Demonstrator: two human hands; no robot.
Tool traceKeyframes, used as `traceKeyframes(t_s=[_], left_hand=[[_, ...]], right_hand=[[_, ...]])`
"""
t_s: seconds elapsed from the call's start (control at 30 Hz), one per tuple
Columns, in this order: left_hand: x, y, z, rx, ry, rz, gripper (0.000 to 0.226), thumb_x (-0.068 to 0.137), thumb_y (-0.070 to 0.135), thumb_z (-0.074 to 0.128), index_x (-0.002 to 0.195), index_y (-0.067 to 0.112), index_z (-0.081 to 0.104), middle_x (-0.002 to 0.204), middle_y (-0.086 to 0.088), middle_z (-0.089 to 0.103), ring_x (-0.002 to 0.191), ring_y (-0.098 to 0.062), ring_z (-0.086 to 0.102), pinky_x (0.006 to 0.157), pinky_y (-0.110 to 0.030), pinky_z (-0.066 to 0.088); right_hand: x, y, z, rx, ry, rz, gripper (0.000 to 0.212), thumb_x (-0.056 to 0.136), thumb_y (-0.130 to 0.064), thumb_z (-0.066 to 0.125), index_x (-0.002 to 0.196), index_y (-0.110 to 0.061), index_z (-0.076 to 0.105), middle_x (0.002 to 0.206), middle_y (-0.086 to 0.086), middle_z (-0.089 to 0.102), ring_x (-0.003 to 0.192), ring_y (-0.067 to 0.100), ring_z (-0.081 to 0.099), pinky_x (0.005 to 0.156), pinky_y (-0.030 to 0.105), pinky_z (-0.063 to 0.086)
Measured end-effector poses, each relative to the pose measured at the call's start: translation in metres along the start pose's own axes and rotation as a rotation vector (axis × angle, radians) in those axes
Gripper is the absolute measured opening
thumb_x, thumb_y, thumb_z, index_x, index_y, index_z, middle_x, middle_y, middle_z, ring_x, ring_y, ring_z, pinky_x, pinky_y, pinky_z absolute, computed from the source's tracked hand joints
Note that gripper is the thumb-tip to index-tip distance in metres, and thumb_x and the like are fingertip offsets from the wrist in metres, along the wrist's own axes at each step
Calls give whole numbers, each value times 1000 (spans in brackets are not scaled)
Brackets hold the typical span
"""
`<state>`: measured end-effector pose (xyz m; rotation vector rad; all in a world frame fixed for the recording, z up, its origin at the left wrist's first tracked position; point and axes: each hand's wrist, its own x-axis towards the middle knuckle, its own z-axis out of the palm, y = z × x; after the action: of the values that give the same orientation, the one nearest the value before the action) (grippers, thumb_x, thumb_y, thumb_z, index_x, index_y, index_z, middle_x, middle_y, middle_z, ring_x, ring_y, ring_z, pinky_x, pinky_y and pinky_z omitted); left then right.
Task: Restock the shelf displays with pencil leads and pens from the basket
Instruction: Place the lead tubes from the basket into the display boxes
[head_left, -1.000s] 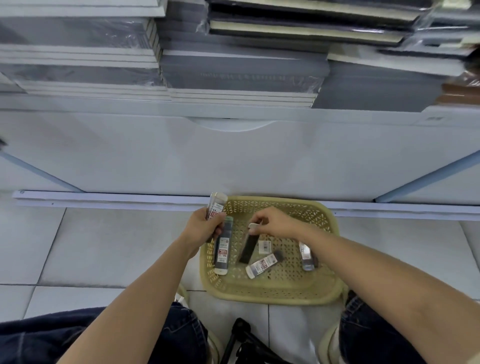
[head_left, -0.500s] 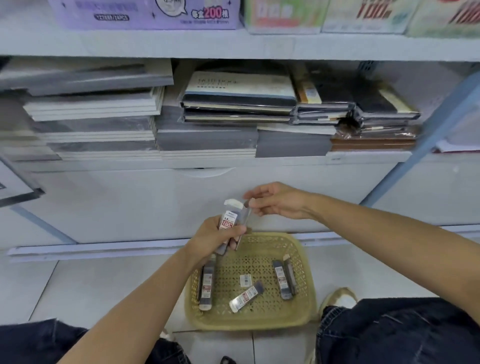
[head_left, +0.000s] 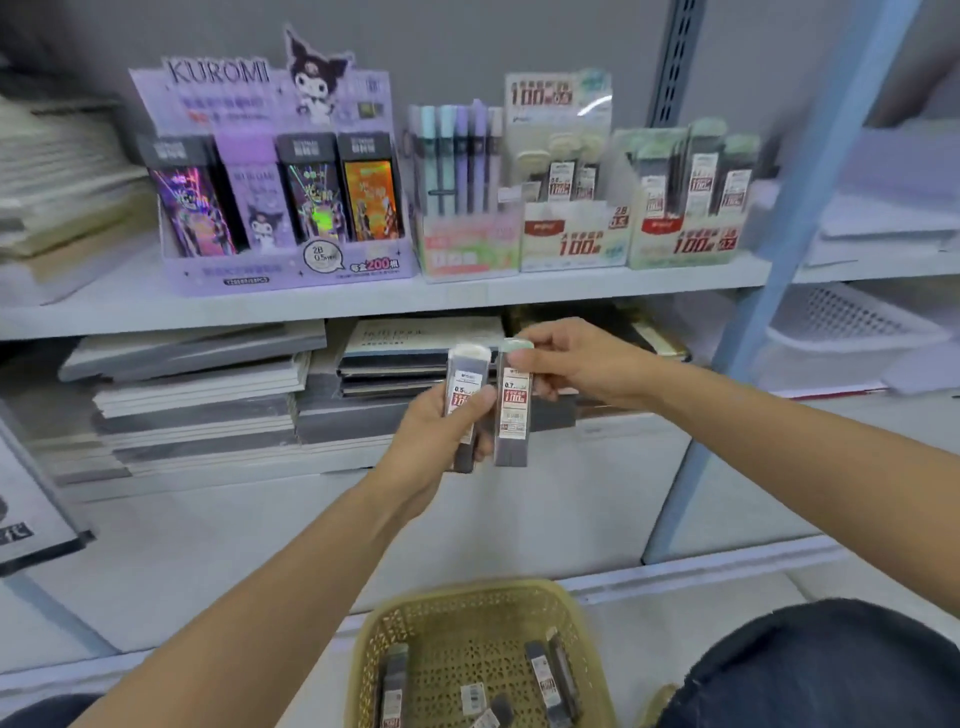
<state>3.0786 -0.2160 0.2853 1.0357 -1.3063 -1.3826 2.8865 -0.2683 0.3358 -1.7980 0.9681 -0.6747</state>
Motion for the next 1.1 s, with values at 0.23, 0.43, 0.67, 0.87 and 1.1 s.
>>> traceKeyframes(t_s=[0.23, 0.43, 0.67, 0.87, 1.1], left_hand=[[44, 84, 36, -148, -67, 102, 16, 99, 12, 47, 97, 11, 63, 79, -5, 68, 58, -13, 58, 57, -28, 49], [68, 115, 57, -104, -112, 212, 16, 98, 13, 53, 111, 18, 60, 86, -2, 75, 65, -11, 65, 60, -23, 56], [88, 134, 74, -160, -153, 231, 16, 95, 15, 57, 110, 19, 59, 99, -8, 75, 80, -17, 72, 67, -27, 59], [98, 135, 80, -153, -157, 225, 19, 93, 16, 58, 112, 20, 59, 98, -6, 76, 80, -17, 73, 66, -26, 59], [101, 133, 78, -162, -172, 219, 21, 92, 16, 59, 114, 19, 58, 99, -8, 76, 79, -17, 73, 65, -25, 58]], right_hand=[[-28, -65, -89, 46, 250, -162, 24, 101, -15, 47, 112, -2, 63, 87, 4, 68, 67, 9, 57, 67, 19, 53], [-33, -88, -143, -128, 526, -244, 14, 100, -19, 52, 105, -16, 65, 76, -4, 71, 62, 9, 58, 62, 21, 51], [-38, -98, -195, -311, 834, -287, 16, 102, -13, 46, 111, -9, 59, 90, 13, 64, 64, 10, 56, 62, 25, 52], [-38, -89, -192, -340, 758, -346, 13, 100, -11, 48, 104, -16, 59, 90, 11, 67, 67, 9, 61, 66, 24, 56], [-24, -94, -181, -693, 567, -192, 15, 98, -20, 54, 110, -18, 63, 92, 0, 68, 79, 14, 67, 75, 31, 59]])
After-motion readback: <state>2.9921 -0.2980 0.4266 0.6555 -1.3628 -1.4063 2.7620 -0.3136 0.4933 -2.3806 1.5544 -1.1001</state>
